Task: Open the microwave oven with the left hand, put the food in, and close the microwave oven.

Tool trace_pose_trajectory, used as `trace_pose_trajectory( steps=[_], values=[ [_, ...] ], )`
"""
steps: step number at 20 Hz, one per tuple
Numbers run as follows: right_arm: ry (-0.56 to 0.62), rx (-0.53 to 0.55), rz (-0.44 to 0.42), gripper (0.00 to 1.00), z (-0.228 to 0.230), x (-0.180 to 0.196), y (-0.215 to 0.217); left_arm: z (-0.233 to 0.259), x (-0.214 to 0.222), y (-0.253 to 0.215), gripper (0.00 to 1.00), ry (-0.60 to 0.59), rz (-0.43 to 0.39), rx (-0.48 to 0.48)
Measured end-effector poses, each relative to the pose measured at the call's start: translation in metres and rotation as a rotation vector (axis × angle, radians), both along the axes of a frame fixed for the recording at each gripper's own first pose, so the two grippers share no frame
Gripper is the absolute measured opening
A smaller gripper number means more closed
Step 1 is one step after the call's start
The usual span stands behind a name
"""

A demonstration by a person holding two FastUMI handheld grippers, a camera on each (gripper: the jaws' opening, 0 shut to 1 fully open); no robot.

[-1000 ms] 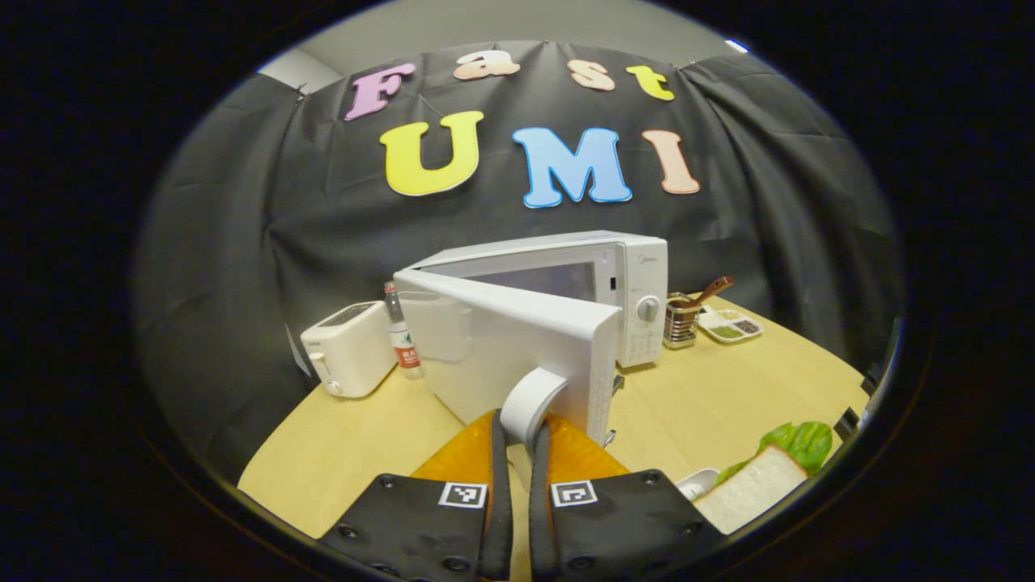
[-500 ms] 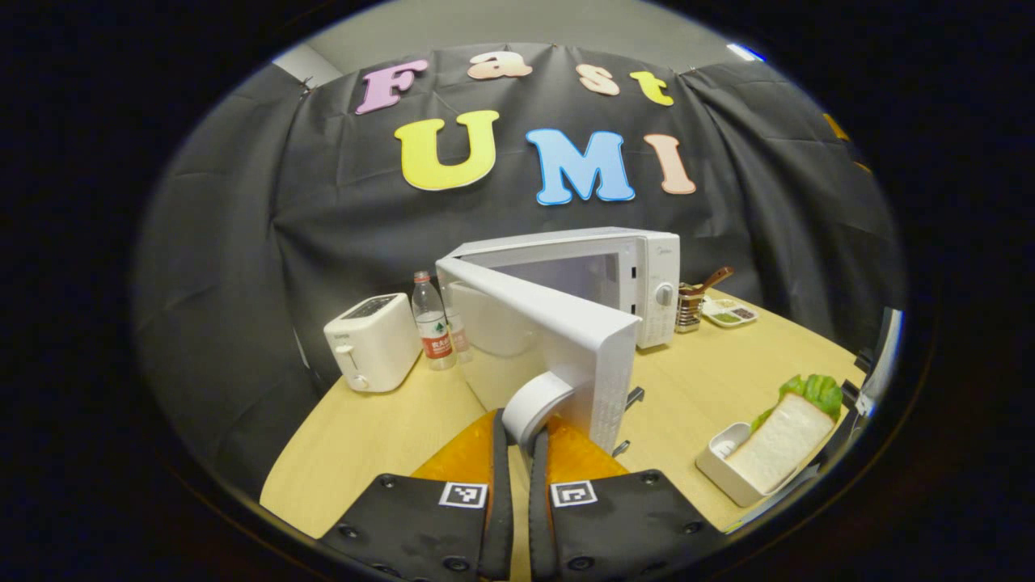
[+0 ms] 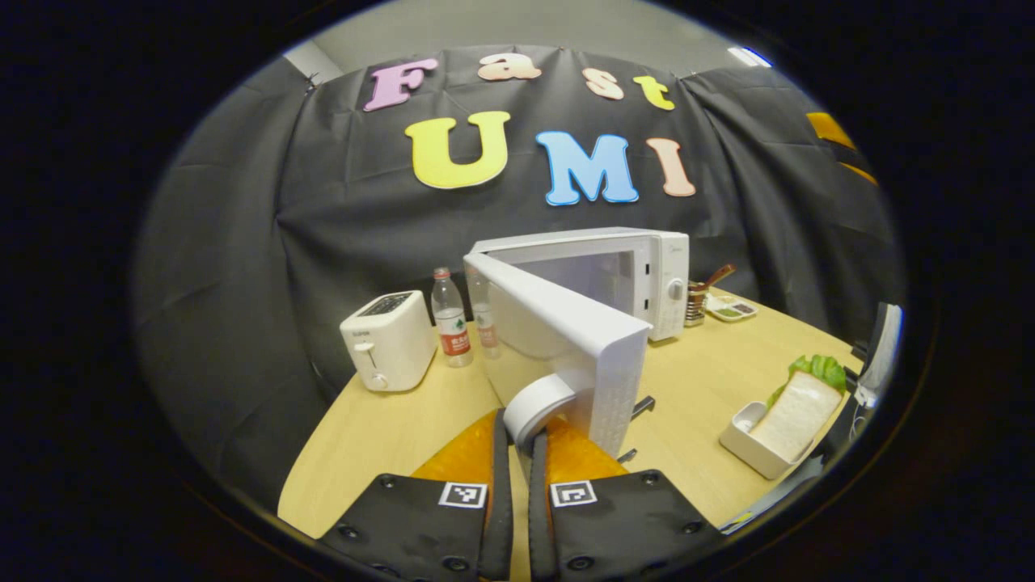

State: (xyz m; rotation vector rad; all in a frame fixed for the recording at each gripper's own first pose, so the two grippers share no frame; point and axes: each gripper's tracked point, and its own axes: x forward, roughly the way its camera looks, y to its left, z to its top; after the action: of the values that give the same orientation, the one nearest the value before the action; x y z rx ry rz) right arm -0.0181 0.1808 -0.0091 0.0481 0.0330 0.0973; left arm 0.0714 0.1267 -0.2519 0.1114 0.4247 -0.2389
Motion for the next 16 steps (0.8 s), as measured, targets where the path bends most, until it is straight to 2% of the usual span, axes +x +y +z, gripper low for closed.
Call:
trace_pose_trajectory(
  steps=[3,5,7,10,14,16],
  values=[
    [-0.005,-0.012,0.005,0.97,0.001,0.001,0.005,-0.003,0.0,0.019,0.15,0.012,0.029,-0.041],
    [-0.003,-0.015,0.014,0.97,0.001,0.004,0.001,-0.003,-0.005,0.029,0.2,0.026,0.075,-0.056],
    [0.009,-0.017,0.023,0.97,-0.001,0.008,-0.008,-0.001,-0.016,0.041,0.31,0.016,0.135,-0.043],
    [0.043,-0.024,0.055,0.97,-0.012,0.016,-0.024,0.022,-0.039,0.044,0.61,-0.017,0.201,-0.076],
    [0.161,0.013,0.127,0.97,-0.046,0.026,-0.044,0.086,-0.057,0.055,0.98,-0.135,0.307,-0.042],
    [0.229,0.044,0.157,0.98,-0.065,0.028,-0.053,0.125,-0.061,0.05,0.96,-0.208,0.339,-0.042]
  ],
)
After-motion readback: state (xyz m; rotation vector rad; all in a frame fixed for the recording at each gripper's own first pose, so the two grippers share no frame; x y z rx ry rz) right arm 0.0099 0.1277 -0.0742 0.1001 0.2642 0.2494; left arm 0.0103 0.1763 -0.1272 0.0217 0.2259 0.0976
